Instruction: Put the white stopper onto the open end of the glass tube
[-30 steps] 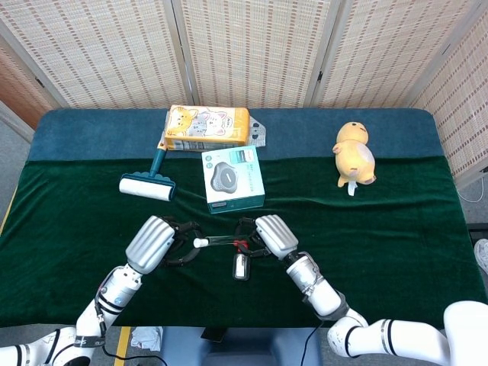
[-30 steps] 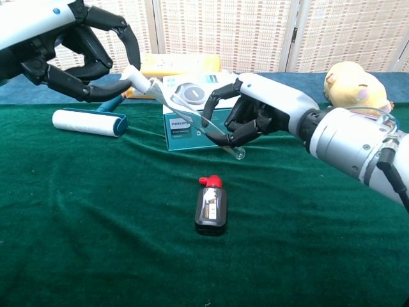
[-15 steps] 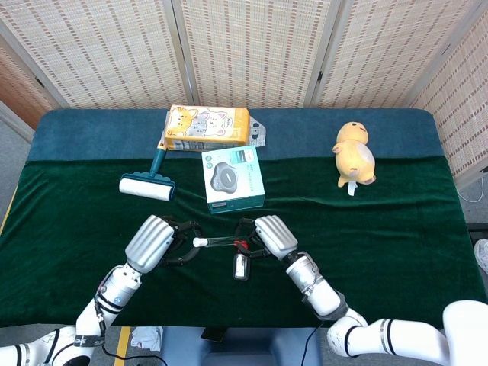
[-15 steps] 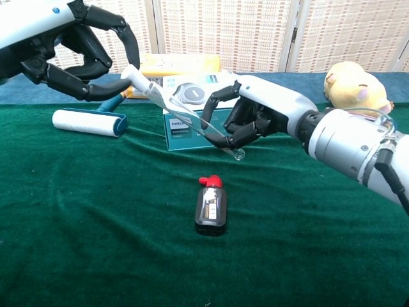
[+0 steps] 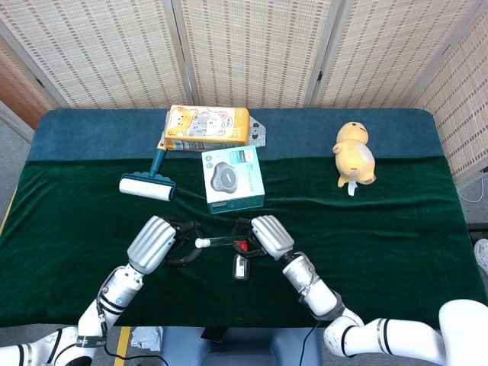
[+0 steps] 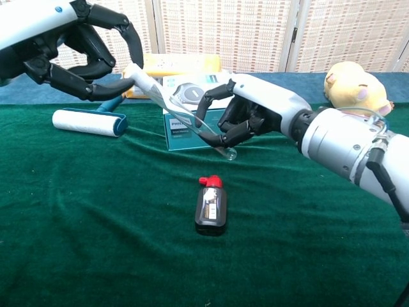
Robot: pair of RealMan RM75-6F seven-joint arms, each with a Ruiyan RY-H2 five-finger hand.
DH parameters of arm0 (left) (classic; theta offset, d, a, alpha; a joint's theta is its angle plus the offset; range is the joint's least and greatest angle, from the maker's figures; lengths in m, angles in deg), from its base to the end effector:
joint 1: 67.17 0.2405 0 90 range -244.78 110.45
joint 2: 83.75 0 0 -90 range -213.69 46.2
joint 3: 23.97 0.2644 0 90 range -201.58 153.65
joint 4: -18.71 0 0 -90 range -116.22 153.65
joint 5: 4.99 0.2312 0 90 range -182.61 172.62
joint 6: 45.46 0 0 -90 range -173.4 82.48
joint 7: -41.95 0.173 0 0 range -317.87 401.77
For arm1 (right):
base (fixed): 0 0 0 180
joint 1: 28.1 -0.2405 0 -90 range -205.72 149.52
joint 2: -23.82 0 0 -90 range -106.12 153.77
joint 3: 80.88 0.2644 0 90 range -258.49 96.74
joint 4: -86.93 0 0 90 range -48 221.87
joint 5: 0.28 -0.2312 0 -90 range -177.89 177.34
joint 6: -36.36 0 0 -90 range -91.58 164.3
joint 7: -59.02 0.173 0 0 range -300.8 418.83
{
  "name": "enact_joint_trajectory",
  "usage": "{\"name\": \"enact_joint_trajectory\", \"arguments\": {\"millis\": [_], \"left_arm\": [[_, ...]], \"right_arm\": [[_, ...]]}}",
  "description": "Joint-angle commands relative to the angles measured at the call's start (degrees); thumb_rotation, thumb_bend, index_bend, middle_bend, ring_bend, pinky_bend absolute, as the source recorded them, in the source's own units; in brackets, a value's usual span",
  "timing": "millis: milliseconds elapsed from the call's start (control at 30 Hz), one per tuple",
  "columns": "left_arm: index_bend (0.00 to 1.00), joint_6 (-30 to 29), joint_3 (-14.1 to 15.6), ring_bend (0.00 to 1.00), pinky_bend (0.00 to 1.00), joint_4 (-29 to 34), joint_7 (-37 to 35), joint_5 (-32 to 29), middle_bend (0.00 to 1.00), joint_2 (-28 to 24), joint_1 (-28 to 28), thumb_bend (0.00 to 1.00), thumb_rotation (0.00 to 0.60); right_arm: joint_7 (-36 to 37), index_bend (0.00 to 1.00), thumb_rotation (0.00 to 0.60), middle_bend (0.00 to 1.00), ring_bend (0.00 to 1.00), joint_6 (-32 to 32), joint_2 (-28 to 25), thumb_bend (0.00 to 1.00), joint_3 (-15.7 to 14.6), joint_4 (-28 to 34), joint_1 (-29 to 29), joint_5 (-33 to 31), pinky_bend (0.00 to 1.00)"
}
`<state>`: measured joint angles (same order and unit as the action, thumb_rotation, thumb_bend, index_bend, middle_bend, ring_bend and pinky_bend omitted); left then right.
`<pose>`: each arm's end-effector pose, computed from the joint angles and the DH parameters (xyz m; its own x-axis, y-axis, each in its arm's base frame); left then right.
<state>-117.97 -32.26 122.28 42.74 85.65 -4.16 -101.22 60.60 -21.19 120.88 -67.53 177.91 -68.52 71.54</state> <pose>-0.0834 0.3012 0.0318 0.0669 0.1515 0.9862 0.8007 -0.5980 0.0375 -0.0673 -0.3331 -0.0787 -0.0541 -0.4316 0.9004 -0.9027 -0.3642 -0.2289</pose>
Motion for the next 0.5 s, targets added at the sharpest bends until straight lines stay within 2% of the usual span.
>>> {"name": "enact_joint_trajectory", "arguments": {"millis": [33,500], "left_arm": [[0.65,-0.02,-0.01,0.85,0.71,-0.14,-0.16,0.03,0.99,0.25,-0.06,0.63,0.6],[0.65,0.41,-0.01,0.85,0.71,-0.15,-0.01,-0.37,0.99,0.79,-0.32,0.63,0.6]], "right_arm": [[0.26,0.91,0.559,1.0,1.0,-0.17,0.42,0.78,0.05,-0.14,-0.14,0.36,1.0],[0.2,0.92,0.562,1.0,1.0,-0.58,1.96,0.79,0.49,-0.14,-0.93,0.95,1.0]]}}
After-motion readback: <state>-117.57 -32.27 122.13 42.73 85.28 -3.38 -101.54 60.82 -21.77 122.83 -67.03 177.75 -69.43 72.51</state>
